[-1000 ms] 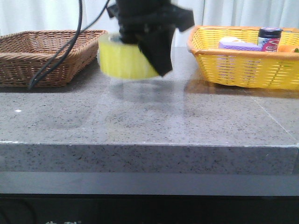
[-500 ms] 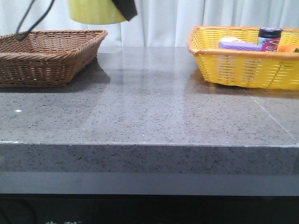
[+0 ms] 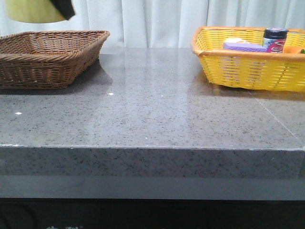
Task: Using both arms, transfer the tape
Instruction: 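Lift the tape roll with the left gripper and lower it into the brown basket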
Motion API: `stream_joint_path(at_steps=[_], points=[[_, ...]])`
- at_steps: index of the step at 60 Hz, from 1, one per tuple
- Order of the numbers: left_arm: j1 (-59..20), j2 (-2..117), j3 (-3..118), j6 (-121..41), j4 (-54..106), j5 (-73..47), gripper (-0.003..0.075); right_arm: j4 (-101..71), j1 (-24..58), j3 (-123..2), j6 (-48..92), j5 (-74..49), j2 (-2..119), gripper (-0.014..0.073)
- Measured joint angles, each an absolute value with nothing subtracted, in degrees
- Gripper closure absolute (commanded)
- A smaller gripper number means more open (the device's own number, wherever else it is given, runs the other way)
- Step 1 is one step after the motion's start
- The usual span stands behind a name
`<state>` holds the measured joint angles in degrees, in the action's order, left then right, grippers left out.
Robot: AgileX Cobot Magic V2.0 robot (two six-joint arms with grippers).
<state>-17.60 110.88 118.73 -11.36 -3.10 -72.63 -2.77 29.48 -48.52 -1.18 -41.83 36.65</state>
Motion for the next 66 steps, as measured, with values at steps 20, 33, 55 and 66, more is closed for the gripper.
stream_joint_path(at_steps=[20,33,55,66], points=[[-13.46,115.04,118.73,-11.36,-3.57,-72.63,0.0698,-2.77,29.48,-48.52,-1.18,-41.83,36.65,0.019],[-13.46,119.77,118.73,-11.36,0.0,-72.5,0.0698,-2.77,29.48,-48.52,-1.18,-41.83,36.65,0.019],[-13.46,121.97,118.73,-11.36,1.87,-72.27,0.045,-2.77,29.48,-48.52,-1.18,-41.83,36.65,0.019],[-13.46,121.97,118.73,-11.36,1.87,-71.64,0.027,-2.77,29.48,-48.52,-1.18,-41.83,36.65,0.019]])
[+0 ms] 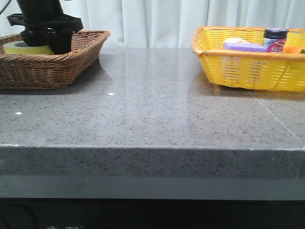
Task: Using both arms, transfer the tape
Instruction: 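Lift the tape roll with the left gripper and lower it into the brown basket, then open the left gripper and raise it away from the basket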
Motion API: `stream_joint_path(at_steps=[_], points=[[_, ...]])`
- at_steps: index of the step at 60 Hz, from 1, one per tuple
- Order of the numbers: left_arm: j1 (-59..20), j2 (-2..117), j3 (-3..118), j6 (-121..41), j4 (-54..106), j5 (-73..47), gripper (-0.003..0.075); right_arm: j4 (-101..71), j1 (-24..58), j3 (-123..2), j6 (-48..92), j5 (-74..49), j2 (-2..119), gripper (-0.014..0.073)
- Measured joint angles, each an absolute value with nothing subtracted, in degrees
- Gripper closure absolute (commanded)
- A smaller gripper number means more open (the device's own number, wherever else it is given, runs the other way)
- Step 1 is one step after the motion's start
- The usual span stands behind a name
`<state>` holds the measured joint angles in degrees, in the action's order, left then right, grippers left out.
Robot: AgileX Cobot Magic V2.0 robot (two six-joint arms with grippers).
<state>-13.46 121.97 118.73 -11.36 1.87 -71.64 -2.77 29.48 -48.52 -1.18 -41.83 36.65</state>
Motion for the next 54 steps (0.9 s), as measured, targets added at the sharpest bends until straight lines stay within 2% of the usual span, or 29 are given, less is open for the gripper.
stream_joint_path(at_steps=[25,45,54], points=[[-13.46,117.83,120.24,-11.11,2.55,-71.64,0.0282,-2.77,29.48,-48.52,-1.18,-41.83,36.65,0.019],[-13.46,107.17,120.25,-9.54,8.33,-71.87,0.0282,-2.77,29.48,-48.52,-1.18,-41.83,36.65,0.019],[-13.46,99.89,116.46,-8.84,9.65,-71.97,0.0282,-2.77,29.48,-48.52,-1.18,-41.83,36.65,0.019]])
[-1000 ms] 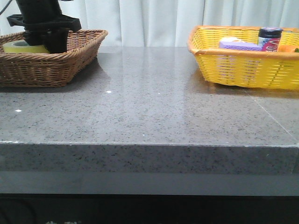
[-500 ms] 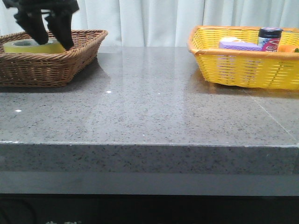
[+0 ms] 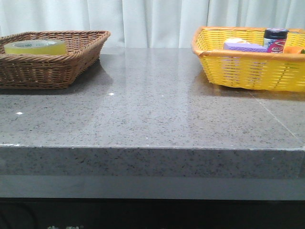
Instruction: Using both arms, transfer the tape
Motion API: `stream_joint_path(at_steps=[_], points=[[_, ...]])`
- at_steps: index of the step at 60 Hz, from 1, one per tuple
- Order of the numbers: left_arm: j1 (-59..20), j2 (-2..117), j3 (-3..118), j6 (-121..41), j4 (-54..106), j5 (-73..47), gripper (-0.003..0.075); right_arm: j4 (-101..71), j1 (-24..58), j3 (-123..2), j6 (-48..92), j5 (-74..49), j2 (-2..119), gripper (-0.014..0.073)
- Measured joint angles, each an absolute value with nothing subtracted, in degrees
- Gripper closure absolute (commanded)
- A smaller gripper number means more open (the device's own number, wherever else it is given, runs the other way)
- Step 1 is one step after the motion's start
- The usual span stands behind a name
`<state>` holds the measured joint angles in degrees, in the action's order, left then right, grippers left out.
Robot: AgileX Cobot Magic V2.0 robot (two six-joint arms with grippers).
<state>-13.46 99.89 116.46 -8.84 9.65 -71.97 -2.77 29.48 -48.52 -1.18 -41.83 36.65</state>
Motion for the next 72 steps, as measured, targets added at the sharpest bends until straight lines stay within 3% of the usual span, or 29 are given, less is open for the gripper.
stream_joint_path(at_steps=[30,40,44,66,72], points=[[-13.46,66.02,77.22,-9.42,9.91,-62.99,0.0281,-2.77,29.48,-48.52,-1.18,-41.83,36.65,0.0183],[-13.46,56.11,65.8,-10.93,9.91,-57.61,0.0282,-2.39,29.48,-48.52,-1.18,-41.94,36.65,0.0021],[-13.46,52.45,62.59,-11.81,9.91,-56.23,0.0282,-2.39,29.48,-48.52,-1.18,-42.39,36.65,-0.0006],[-13.46,37.18,51.66,-12.46,9.95,-52.71,0.0282,-2.39,29.48,-48.52,-1.18,-44.7,36.65,0.0003],[-13.46,35.83,50.73,-12.46,9.95,-51.28,0.0295,-2.39,29.48,-48.52,-1.18,-44.7,36.65,0.0075]])
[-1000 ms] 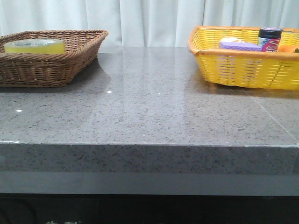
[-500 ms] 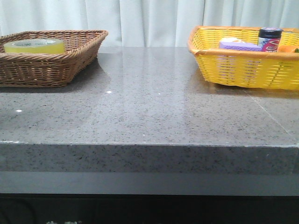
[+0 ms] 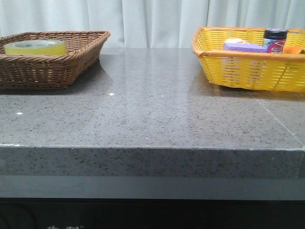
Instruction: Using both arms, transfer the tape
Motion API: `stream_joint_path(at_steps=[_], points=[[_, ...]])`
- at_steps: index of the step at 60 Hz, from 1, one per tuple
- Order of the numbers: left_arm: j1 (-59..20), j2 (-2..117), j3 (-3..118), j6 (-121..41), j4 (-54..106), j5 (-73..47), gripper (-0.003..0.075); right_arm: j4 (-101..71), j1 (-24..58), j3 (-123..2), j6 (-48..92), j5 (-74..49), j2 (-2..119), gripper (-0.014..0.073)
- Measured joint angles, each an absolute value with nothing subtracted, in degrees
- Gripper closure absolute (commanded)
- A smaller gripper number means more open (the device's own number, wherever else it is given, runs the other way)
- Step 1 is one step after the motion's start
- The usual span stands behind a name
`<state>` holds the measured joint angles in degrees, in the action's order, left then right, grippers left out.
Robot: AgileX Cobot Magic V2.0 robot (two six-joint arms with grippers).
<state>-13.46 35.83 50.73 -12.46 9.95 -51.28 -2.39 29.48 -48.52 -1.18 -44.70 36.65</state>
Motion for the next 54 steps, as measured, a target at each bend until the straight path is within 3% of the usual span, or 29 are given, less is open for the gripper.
stream_joint_path(at_steps=[6,16,22,24,54], points=[[-13.46,35.48,50.62,-12.46,9.95,-50.51,0.0381,-2.39,29.48,-48.52,-1.18,-44.79,36.65,0.0213],[-13.46,35.48,50.62,-12.46,9.95,-50.02,0.0613,-2.39,29.48,-48.52,-1.18,-44.79,36.65,0.051],[-13.46,35.48,50.62,-12.46,9.95,-49.25,0.0736,-2.39,29.48,-48.52,-1.18,-44.79,36.65,0.0636],[-13.46,35.48,50.62,-12.46,9.95,-49.1,0.0741,-2.39,29.48,-48.52,-1.18,-44.79,36.65,0.0669],[-13.46,35.48,50.62,-12.46,9.95,-49.0,0.0741,-2.32,29.48,-48.52,-1.22,-44.79,36.65,0.0661]])
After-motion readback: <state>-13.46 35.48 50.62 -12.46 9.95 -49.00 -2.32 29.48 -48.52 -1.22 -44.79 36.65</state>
